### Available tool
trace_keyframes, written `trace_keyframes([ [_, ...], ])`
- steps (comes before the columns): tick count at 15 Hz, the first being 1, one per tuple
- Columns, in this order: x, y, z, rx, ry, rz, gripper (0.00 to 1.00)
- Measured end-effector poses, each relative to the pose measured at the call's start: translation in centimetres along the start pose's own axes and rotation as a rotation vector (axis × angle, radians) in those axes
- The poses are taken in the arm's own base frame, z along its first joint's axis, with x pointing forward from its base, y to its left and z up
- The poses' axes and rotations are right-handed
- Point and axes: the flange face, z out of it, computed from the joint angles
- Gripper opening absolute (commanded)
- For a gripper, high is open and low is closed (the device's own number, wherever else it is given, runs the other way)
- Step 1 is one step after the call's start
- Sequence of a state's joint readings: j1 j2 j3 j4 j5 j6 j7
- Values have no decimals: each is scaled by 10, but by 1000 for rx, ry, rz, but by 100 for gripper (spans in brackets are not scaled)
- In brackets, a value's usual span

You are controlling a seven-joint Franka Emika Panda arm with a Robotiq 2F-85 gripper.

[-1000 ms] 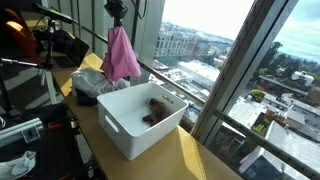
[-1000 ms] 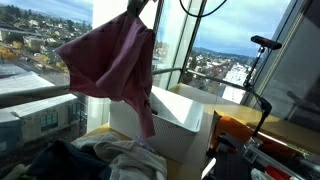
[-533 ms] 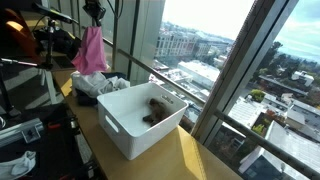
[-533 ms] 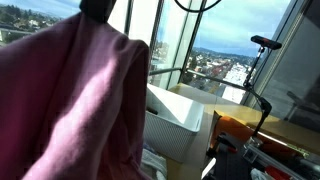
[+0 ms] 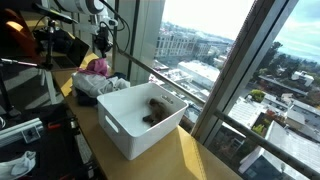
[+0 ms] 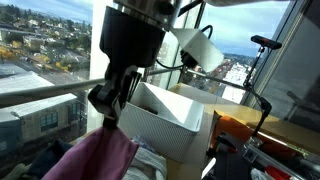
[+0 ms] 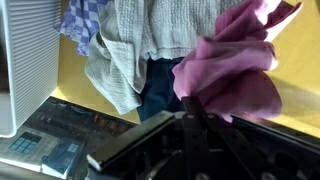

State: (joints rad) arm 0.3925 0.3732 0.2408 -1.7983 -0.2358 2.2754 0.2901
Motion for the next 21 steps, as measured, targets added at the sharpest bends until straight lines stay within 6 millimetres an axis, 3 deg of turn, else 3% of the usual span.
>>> trace_keyframes([
  [1,-1,17,11,-7,-15,18,26],
  [3,-4,51,28,-18,-37,52,34],
  [6,-12,91,42,-16,-56,93,55],
  [9,-19,113,29,15,-51,118,78],
  [12,-29,123,-8,26,-11,116,99],
  [13,-33,127,-22,26,5,109,100],
  [14,-38,133,-33,26,19,101,89],
  [16,-47,144,-48,23,35,81,100],
  [21,-55,149,-49,19,30,72,100],
])
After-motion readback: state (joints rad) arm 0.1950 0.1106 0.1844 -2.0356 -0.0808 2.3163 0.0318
